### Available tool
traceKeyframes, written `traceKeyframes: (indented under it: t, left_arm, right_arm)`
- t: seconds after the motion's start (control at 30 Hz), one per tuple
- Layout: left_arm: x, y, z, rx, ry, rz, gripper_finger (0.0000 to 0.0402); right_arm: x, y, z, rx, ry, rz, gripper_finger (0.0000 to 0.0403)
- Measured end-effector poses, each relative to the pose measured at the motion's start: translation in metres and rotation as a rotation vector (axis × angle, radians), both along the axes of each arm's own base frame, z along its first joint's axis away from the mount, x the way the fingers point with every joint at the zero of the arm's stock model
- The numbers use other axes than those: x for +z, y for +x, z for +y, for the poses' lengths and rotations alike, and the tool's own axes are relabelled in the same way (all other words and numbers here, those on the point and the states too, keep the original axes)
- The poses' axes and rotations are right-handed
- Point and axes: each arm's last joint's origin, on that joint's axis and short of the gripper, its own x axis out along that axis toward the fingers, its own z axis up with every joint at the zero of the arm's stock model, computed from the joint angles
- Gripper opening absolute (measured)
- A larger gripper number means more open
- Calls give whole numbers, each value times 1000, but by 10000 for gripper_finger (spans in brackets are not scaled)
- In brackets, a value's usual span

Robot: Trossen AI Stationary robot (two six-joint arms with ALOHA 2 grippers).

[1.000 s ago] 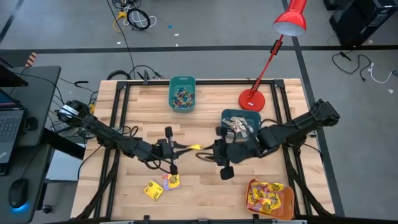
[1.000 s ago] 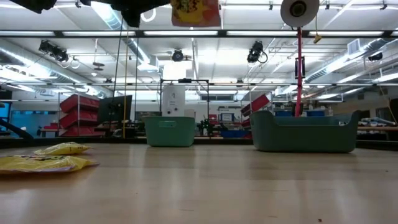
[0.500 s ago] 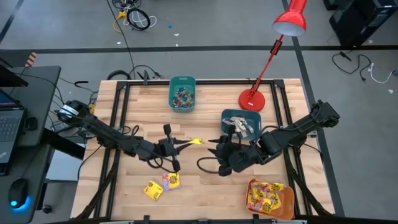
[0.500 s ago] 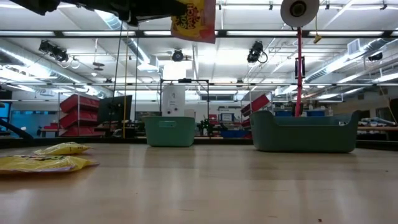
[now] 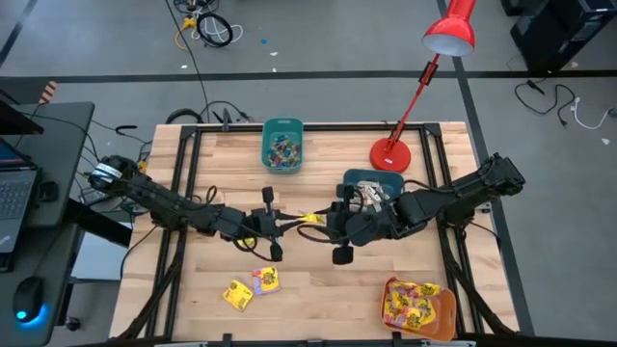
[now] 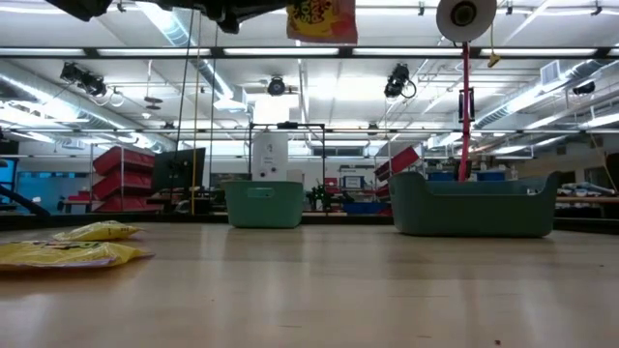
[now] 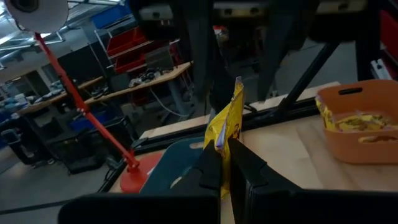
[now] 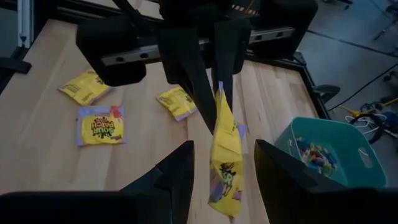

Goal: Sort candy
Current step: Put the yellow candy bag into the orange bin

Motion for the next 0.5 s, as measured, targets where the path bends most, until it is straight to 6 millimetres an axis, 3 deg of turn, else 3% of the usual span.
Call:
traceKeyframes:
  t: [0.27,0.5]
  left_arm:
    - [4,2,0,-11,-1,-11,6]
    - [4,2,0,-11,-1,-11,6]
  right_arm:
    - [-2,-1,-1,-1,-8,25,139]
    - [-2,-1,-1,11,-26,34,30]
